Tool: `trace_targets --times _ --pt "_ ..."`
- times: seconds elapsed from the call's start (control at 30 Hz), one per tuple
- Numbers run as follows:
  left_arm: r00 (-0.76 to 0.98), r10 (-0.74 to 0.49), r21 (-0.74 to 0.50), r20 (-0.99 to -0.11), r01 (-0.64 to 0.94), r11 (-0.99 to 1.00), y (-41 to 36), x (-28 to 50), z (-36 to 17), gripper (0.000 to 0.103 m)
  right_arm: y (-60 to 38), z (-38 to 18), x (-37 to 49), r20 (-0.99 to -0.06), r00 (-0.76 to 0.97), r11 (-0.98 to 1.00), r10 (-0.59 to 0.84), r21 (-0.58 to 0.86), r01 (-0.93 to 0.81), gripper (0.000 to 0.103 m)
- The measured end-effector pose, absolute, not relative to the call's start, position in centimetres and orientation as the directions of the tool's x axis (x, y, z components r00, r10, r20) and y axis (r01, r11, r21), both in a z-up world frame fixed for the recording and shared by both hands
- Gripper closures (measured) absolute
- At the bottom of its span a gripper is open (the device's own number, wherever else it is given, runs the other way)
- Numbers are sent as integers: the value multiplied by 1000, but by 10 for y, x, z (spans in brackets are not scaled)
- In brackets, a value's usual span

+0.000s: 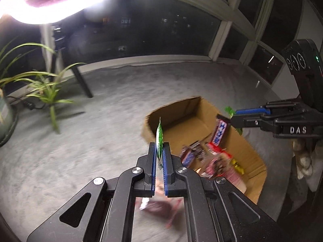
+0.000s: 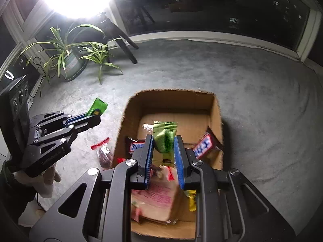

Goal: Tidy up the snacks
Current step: 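Carry both green packets over the box and open both tools to drop them, then move both tools back toward the pink packet and the red-trimmed bag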

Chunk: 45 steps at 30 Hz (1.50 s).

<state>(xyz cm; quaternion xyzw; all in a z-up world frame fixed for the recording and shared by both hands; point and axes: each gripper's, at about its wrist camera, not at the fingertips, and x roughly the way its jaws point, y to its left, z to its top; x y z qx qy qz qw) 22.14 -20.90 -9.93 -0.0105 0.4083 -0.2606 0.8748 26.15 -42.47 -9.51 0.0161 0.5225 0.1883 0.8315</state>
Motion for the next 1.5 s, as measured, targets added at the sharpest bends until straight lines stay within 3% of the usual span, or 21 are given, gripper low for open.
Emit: trace_targets --times 0.5,0.6,0.63,0.7,0.8,1.23,1.5 --pt "485 -473 -226 -735 483 846 -274 227 -111 98 -453 -113 236 -874 351 925 337 238 -296 80" --pt "489 -462 -213 -740 481 850 -278 226 -110 84 -458 -113 233 -869 354 924 344 248 -289 78" --pt "490 -458 -212 -741 477 853 -279 226 -110 81 -459 -113 232 -869 355 925 345 250 -287 76" --pt "491 -456 -211 -742 474 855 -279 226 -110 77 -462 -111 230 -866 361 926 346 252 -281 59" --pt "498 -448 -211 -742 461 862 -273 226 -108 77 -465 -106 225 -857 380 927 347 253 -275 50" --pt "520 -412 -218 -748 394 893 -218 224 -104 77 -438 -95 199 -826 408 910 389 276 -308 49" --pt "470 -384 -195 -795 401 895 -202 221 -122 77 -418 -91 161 -788 420 884 451 329 -331 49"
